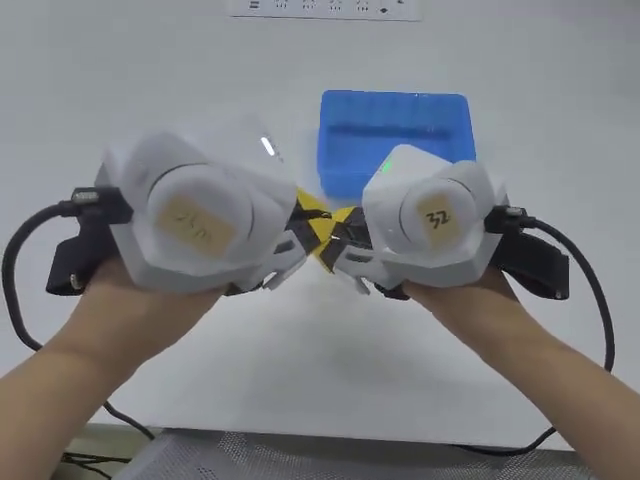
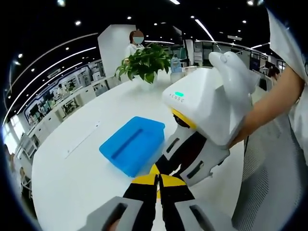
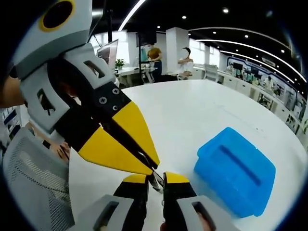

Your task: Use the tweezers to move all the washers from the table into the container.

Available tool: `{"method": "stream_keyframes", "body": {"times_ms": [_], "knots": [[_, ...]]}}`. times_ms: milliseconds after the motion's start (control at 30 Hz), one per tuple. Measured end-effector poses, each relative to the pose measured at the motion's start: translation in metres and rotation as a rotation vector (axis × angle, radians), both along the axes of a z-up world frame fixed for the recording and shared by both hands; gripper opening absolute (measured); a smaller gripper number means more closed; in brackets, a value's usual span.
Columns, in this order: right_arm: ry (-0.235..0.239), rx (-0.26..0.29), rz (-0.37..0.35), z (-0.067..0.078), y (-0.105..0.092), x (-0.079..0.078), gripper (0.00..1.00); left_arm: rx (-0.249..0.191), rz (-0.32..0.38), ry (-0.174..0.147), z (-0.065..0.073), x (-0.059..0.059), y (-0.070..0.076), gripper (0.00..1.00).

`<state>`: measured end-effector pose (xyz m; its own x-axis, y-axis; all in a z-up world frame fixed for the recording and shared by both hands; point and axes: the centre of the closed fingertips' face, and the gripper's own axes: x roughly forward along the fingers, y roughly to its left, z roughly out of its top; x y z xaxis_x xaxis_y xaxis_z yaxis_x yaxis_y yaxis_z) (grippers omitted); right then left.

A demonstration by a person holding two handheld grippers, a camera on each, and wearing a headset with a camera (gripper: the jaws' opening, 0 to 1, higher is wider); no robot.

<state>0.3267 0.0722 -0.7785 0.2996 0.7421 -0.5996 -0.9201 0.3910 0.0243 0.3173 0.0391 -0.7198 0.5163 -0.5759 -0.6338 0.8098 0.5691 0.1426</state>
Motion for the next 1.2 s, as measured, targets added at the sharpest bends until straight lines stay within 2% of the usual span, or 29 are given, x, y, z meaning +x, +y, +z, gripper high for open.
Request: {"method": "stream_keyframes", "body": {"times_ms": [67, 100, 133, 200, 267, 300, 400, 500, 633, 733, 867, 933, 1100, 1200], "knots": [[-0.005, -0.005, 0.016, 0.000, 0.000, 0.000, 0.06, 0.010, -0.011, -0.006, 0.000, 0.001, 0.000, 0.00], [-0.008, -0.012, 0.024, -0.001, 0.000, 0.000, 0.06, 0.005, -0.009, 0.001, 0.000, 0.002, 0.000, 0.00], [-0.009, -0.023, 0.029, -0.001, -0.001, 0.000, 0.05, -0.015, 0.007, 0.035, 0.000, 0.002, -0.002, 0.00], [-0.055, -0.055, 0.041, -0.001, -0.003, 0.001, 0.04, -0.010, -0.005, 0.035, 0.000, 0.005, -0.003, 0.00], [-0.050, -0.057, 0.038, 0.000, -0.002, 0.000, 0.03, 0.002, -0.020, 0.037, 0.000, 0.004, -0.005, 0.00], [-0.043, -0.047, 0.029, 0.001, -0.003, 0.002, 0.04, 0.017, -0.043, 0.017, 0.001, 0.004, -0.007, 0.00], [-0.043, -0.034, 0.022, 0.007, -0.005, 0.002, 0.04, 0.024, -0.060, 0.003, 0.006, 0.003, -0.009, 0.00], [-0.092, -0.043, 0.029, 0.018, -0.007, 0.002, 0.03, 0.031, -0.077, -0.014, 0.016, 0.002, -0.010, 0.00], [-0.127, -0.029, 0.007, 0.037, -0.011, 0.009, 0.04, 0.016, -0.077, -0.062, 0.034, 0.005, -0.014, 0.00], [-0.193, -0.045, -0.003, 0.047, -0.015, 0.017, 0.04, 0.012, -0.083, -0.085, 0.043, 0.009, -0.018, 0.00], [-0.229, -0.039, -0.027, 0.061, -0.021, 0.030, 0.04, 0.009, -0.092, -0.131, 0.056, 0.019, -0.024, 0.00], [-0.234, -0.034, -0.037, 0.065, -0.023, 0.038, 0.04, -0.005, -0.082, -0.142, 0.061, 0.026, -0.026, 0.00], [-0.263, -0.036, -0.068, 0.068, -0.024, 0.056, 0.03, -0.004, -0.077, -0.179, 0.063, 0.045, -0.028, 0.00], [-0.259, -0.032, -0.087, 0.064, -0.025, 0.067, 0.03, -0.015, -0.066, -0.179, 0.058, 0.057, -0.027, 0.00]]}}
